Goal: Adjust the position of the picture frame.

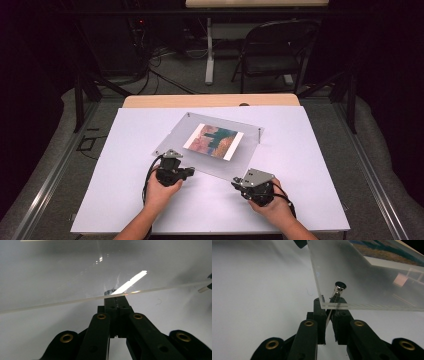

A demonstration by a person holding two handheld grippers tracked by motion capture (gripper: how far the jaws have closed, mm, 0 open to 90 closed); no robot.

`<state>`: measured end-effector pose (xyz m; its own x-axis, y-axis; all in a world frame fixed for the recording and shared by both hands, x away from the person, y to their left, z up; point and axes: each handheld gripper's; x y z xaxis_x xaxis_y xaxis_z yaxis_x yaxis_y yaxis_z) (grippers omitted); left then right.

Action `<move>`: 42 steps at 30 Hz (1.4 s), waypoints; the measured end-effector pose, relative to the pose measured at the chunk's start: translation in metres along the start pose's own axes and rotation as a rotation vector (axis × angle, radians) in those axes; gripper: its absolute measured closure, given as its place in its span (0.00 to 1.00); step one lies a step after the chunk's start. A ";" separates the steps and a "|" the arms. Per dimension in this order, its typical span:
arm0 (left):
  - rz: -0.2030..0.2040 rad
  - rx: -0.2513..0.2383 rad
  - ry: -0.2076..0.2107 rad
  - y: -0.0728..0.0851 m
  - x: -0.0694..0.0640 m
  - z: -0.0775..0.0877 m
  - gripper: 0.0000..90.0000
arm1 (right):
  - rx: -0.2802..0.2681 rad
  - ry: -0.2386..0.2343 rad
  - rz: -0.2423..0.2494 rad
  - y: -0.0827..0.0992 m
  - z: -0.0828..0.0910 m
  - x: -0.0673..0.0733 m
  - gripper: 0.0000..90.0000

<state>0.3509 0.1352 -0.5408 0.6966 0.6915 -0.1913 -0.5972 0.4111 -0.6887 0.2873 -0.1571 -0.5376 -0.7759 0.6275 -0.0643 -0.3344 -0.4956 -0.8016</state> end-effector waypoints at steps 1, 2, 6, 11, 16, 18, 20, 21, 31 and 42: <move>0.001 0.004 0.004 -0.002 0.002 -0.002 1.00 | -0.001 0.003 0.004 0.000 0.000 0.000 0.91; 0.001 0.005 0.003 -0.004 0.003 -0.003 1.00 | -0.001 0.009 0.004 0.001 0.001 0.001 0.91; 0.002 0.006 0.005 -0.012 0.006 -0.011 1.00 | 0.006 0.024 0.010 0.001 0.003 0.005 0.90; -0.016 0.013 -0.019 -0.022 0.009 -0.019 1.00 | 0.005 0.033 0.005 0.000 0.002 0.013 0.90; -0.013 0.013 -0.029 -0.022 0.012 -0.023 1.00 | 0.011 0.012 -0.021 -0.001 -0.002 0.015 0.91; -0.009 0.006 -0.035 -0.019 0.013 -0.021 1.00 | 0.004 -0.020 -0.061 -0.002 -0.004 0.013 0.92; -0.010 0.008 -0.047 -0.016 0.013 -0.018 0.99 | 0.003 -0.041 -0.071 -0.004 -0.007 0.015 0.93; -0.018 0.015 -0.059 -0.012 0.013 -0.016 0.98 | 0.003 -0.047 -0.069 -0.005 -0.009 0.016 0.93; 0.022 -0.034 -0.086 0.012 0.016 0.025 0.92 | 0.011 -0.172 -0.080 -0.021 -0.041 0.035 0.94; 0.047 -0.037 -0.086 0.049 0.009 0.049 0.78 | -0.009 -0.208 -0.068 -0.022 -0.055 0.042 0.91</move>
<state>0.3082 0.1913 -0.5420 0.6304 0.7586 -0.1647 -0.6122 0.3554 -0.7063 0.2914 -0.0870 -0.5556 -0.8457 0.5216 0.1131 -0.3854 -0.4502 -0.8055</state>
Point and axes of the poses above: each handheld gripper's, and its own axes: z roughly backward along the jaws, y roughly out of its underside, x roughly to its left, and after that the axes turned 8 degrees about -z, right-handed
